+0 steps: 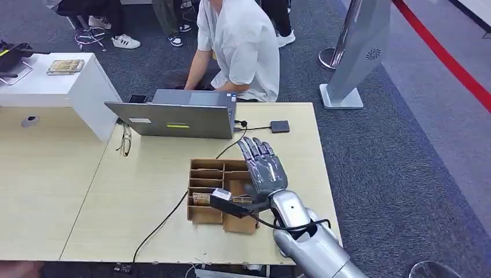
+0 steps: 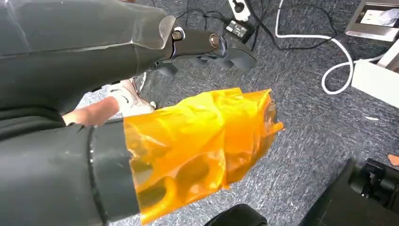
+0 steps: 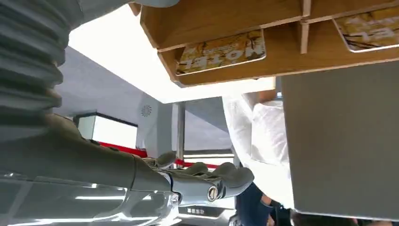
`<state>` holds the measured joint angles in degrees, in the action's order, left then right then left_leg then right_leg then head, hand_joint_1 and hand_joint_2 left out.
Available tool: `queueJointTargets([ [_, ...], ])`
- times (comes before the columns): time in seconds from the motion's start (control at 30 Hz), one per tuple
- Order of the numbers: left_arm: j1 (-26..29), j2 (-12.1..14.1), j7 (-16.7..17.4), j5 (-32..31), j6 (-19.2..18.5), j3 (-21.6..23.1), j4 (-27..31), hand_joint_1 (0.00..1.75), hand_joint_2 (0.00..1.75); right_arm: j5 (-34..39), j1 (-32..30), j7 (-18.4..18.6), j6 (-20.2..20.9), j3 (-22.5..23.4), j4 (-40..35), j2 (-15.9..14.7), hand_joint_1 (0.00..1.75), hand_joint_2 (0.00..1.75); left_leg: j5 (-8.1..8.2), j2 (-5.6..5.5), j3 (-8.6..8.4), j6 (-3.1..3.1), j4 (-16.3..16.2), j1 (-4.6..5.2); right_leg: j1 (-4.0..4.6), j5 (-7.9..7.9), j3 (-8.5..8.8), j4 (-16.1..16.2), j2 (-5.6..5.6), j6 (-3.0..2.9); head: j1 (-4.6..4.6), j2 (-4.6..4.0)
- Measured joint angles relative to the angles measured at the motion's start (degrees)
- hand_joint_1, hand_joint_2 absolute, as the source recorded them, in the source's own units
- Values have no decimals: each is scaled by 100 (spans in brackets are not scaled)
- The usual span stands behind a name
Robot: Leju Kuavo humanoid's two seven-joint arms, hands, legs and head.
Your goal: Pass the card to the sensor for recognition and then transmit it.
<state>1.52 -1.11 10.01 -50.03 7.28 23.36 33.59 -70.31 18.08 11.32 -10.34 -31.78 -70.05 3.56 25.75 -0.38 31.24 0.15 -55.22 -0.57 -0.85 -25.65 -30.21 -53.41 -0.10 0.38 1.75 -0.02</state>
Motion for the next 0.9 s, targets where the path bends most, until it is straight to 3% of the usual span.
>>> queueJointTargets([
  [0.9,9,-26,0,0,0,0,-9,0,0,20,16,-55,-26,52,343,52,0,175,0,0,0,0,0,0,0,0,0,0,0,0,0,0],
])
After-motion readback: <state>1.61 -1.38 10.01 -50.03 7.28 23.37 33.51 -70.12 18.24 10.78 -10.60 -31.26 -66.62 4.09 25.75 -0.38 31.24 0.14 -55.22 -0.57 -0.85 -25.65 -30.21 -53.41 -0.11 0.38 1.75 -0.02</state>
